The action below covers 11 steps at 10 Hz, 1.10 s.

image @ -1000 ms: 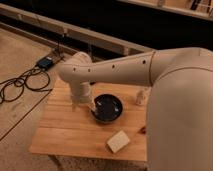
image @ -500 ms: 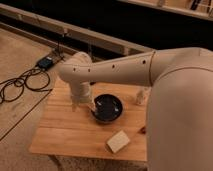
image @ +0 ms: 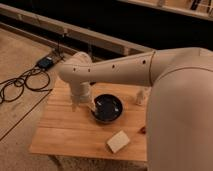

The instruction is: Knock the bottle over

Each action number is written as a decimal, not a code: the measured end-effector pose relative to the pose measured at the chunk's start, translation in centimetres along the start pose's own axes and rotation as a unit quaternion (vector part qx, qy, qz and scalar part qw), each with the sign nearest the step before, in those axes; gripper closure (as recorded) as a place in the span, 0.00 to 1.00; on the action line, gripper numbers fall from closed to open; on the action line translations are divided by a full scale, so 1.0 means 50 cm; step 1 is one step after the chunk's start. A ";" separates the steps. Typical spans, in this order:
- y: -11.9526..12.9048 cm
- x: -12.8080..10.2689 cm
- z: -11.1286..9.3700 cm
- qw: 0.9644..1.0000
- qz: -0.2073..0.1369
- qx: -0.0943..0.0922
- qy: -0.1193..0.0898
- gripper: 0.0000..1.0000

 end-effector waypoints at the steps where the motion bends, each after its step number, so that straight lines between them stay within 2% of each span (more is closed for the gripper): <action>1: 0.000 0.000 -0.001 1.000 0.000 0.000 0.000 0.35; 3: -0.020 -0.012 -0.005 1.000 0.015 -0.005 0.003 0.35; 6: -0.149 -0.060 -0.029 0.997 0.076 0.000 -0.003 0.35; 8: -0.256 -0.086 -0.046 0.994 0.109 0.007 -0.007 0.35; 11: -0.370 -0.108 -0.054 0.992 0.123 -0.010 -0.006 0.35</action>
